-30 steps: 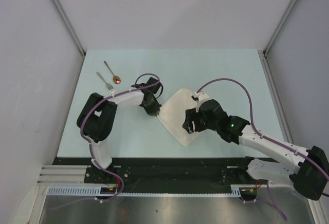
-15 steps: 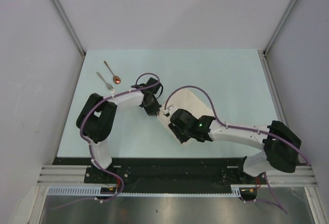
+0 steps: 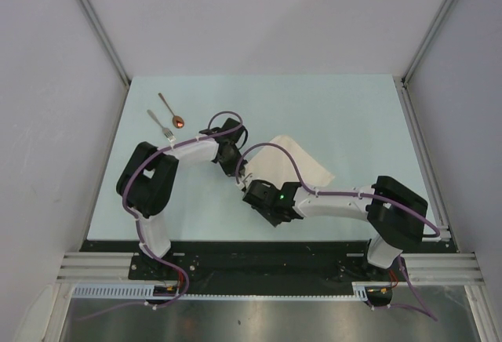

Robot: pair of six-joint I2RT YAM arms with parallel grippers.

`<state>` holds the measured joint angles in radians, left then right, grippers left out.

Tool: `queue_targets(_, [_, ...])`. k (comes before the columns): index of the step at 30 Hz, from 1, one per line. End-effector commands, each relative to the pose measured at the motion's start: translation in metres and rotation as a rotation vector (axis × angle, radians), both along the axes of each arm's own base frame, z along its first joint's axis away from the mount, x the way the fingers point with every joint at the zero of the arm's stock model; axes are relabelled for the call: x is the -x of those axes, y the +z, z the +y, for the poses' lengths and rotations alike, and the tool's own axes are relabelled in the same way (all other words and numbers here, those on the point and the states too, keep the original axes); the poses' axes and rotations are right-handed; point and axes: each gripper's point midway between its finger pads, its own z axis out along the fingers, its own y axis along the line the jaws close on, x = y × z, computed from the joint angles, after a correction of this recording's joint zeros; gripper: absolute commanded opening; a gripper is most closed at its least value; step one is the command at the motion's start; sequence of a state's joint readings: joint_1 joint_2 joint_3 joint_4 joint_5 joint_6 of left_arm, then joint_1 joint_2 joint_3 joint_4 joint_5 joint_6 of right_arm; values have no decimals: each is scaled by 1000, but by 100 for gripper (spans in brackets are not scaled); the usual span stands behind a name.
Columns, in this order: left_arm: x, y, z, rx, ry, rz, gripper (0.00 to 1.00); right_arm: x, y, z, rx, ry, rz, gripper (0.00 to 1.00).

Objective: Fold the napkin into a case and place the utensils inside
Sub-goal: Pick up the upper triangle-folded napkin from the center of the board.

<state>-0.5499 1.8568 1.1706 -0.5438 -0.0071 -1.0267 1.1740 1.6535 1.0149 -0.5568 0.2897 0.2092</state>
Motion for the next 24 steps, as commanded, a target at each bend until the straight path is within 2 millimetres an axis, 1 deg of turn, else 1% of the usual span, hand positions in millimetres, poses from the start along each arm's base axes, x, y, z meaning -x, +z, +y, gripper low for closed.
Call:
queue_targets(1, [11,-13,-6,33,-30,45,0,-10,15,-5,39,-2,-75,37])
queue_targets(5, [13,-16,-5,39,-27,56,0,-9,13,-3,28,8,-69,39])
queue_targets(10, [12,-14,-4,42,-25,52,0,-4,2,-2,29,14,-43,40])
queue_targets(16, [10,-13,-3,44,-24,51,0,-2,-13,-13,58,11,-30,44])
queue_targets(18, [10,-13,-2,44,-26,51,0,-1,-19,-18,62,8,-12,44])
queue_targets(20, [10,-14,-1,43,-23,52,0,-3,-21,-20,49,-7,-5,45])
queue_targets(24, [11,-14,-2,46,-25,54,0,-1,-25,-22,23,-19,39,43])
